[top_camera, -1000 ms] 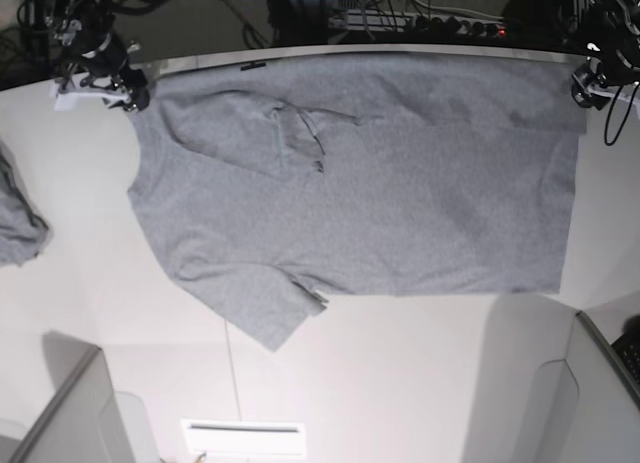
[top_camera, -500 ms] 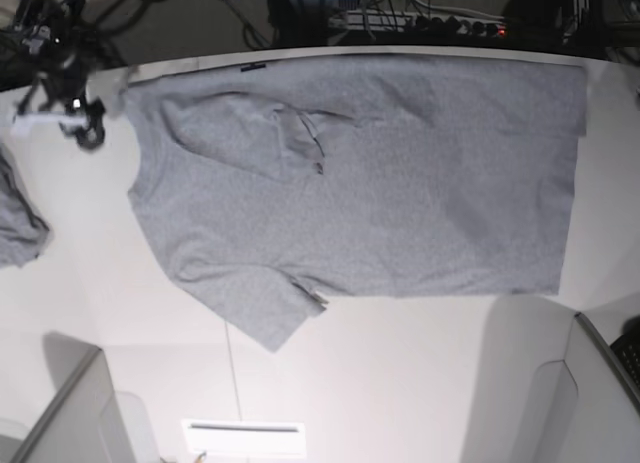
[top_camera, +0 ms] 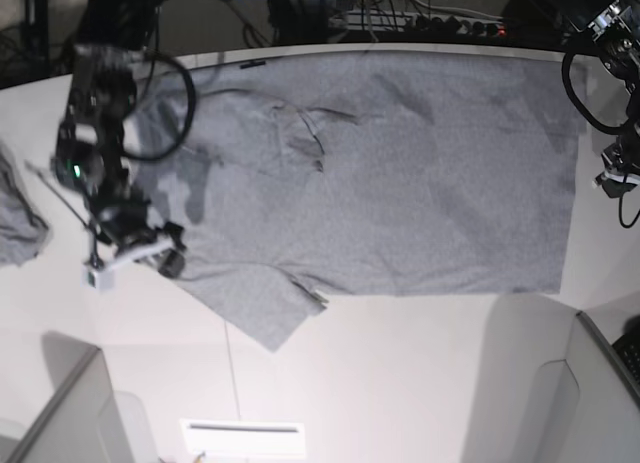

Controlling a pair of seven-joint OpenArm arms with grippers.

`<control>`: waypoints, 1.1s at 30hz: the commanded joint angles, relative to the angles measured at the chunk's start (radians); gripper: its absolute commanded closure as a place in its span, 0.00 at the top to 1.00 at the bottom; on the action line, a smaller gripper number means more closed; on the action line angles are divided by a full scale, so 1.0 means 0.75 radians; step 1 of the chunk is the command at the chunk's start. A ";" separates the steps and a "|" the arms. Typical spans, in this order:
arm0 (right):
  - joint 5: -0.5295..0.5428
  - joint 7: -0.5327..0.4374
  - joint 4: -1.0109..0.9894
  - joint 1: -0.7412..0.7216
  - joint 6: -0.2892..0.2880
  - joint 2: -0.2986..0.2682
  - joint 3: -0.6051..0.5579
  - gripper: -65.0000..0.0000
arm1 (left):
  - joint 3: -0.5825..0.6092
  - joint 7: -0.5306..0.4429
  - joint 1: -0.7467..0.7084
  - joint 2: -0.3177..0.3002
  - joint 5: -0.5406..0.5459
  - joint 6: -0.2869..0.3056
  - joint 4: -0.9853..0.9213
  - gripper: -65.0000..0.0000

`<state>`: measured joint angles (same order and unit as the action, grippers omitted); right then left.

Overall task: Fold the T-shirt properly
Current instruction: 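Move the right gripper to the shirt's hem corner by the sleeve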

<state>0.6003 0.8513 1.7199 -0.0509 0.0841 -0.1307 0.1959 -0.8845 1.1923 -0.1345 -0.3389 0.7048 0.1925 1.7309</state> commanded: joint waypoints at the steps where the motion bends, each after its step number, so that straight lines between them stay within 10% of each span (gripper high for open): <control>1: 0.013 -0.005 -0.050 -0.080 -0.033 -0.013 -0.009 0.57 | 0.006 -0.022 0.017 -0.028 0.017 0.004 0.019 0.00; 9: 0.003 -0.007 -0.778 -0.555 -0.395 -0.058 -0.076 0.60 | 0.035 -0.022 0.002 -0.032 0.017 0.008 0.023 0.00; 19: 0.003 -0.469 -1.738 -1.075 -0.737 -0.189 -0.751 0.68 | 0.031 -0.022 -0.057 -0.034 0.017 0.008 0.044 0.00; 33: 0.003 -0.809 -1.930 -1.062 -0.760 -0.140 -0.913 0.68 | 0.031 -0.022 -0.071 -0.030 0.017 0.008 0.044 0.00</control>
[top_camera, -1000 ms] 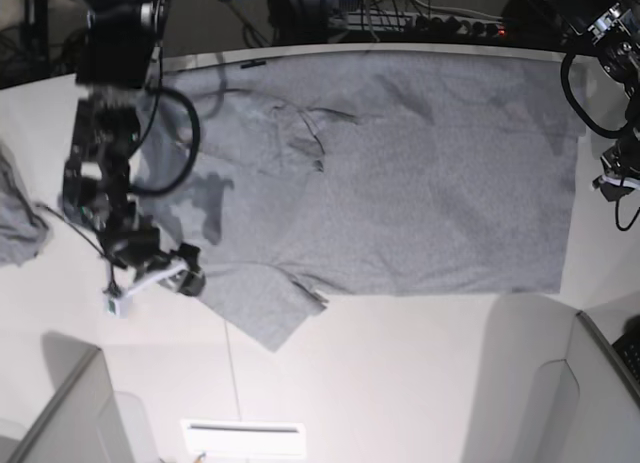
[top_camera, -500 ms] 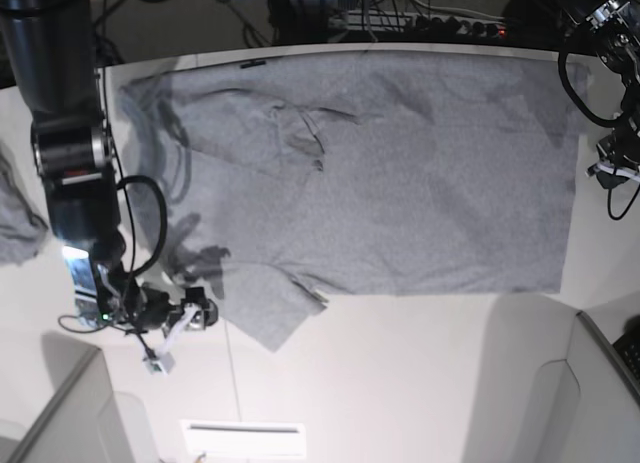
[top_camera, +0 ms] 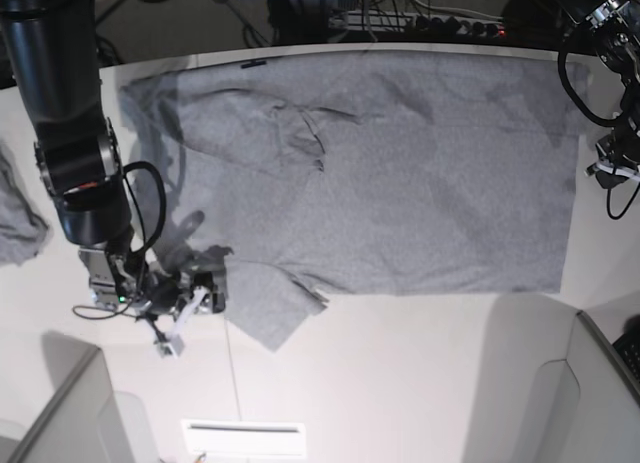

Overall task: Fold the T-shirt properly
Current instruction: 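Move the right gripper to the shirt's hem corner by the sleeve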

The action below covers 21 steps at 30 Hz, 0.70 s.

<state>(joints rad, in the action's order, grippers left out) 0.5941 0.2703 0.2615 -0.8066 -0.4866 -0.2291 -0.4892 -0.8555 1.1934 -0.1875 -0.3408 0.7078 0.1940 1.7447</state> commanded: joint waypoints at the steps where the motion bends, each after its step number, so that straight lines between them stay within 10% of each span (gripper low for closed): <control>1: 0.011 -0.036 0.014 -0.049 0.028 -0.009 0.001 0.68 | -0.008 -0.023 -0.015 -0.029 0.013 0.006 0.025 0.00; 21: -0.231 -0.069 0.019 0.037 0.073 0.100 0.011 0.65 | -0.008 -0.023 -0.037 -0.029 0.013 0.006 0.021 0.00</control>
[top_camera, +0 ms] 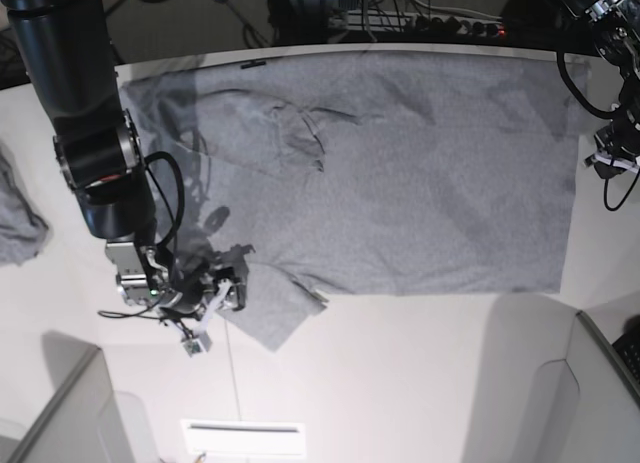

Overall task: Fold the T-shirt properly
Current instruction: 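Move the right gripper to the shirt's hem corner by the sleeve, then move the left gripper to the opposite hem corner and grasp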

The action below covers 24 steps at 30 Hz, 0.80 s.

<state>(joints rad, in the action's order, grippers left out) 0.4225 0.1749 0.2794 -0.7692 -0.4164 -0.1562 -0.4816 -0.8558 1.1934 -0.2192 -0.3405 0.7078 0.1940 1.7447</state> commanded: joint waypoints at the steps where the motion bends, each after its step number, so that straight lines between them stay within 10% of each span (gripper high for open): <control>1: -0.002 0.048 -0.007 -0.013 -0.021 0.001 0.001 0.62 | -0.008 -0.023 0.005 -0.030 0.013 0.006 0.019 0.00; 11: -0.002 0.042 -0.007 -0.002 -0.021 0.001 0.003 0.00 | 0.015 -0.023 0.025 -0.034 0.011 0.000 0.013 0.00; 18: -0.002 0.040 0.001 -0.008 -0.021 0.005 0.003 0.00 | 0.279 -0.021 0.293 -0.112 -0.352 0.000 -0.124 0.00; 24: -0.002 0.040 0.001 -0.011 -0.021 0.007 0.003 0.00 | 0.391 -0.150 0.580 -0.116 -0.564 0.008 -0.496 0.55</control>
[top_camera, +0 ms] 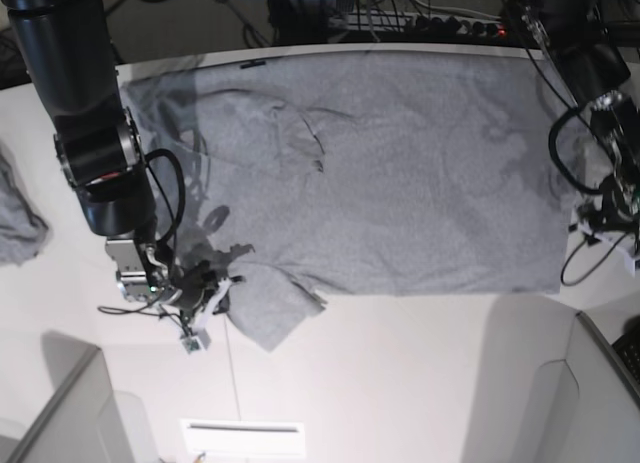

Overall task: Fold the T-shirt properly
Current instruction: 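Move the left gripper to the opposite hem corner and grasp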

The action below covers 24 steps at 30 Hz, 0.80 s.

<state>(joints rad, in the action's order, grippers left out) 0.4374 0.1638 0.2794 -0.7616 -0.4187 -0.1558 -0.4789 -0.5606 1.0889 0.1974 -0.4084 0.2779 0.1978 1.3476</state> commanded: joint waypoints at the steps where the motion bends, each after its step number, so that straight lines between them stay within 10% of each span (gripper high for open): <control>1: -0.022 0.055 0.001 -0.021 -0.018 0.006 -0.001 0.00 | 0.026 -0.056 0.063 -0.027 0.005 0.003 -0.034 0.65; 5: -0.022 0.061 0.001 -0.021 -0.018 0.006 -0.001 0.00 | 0.127 -0.203 0.210 -0.064 0.009 0.001 -0.298 0.87; 24: -0.022 0.059 0.001 -0.033 -0.018 0.002 -0.003 0.00 | 0.556 -0.831 0.689 -0.123 0.005 -0.005 -1.221 0.84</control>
<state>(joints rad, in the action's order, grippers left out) 0.4339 0.1745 0.2794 -0.7666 -0.4198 -0.1562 -0.4789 -0.1410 0.4850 0.6811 -0.4820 0.2775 0.1902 0.4183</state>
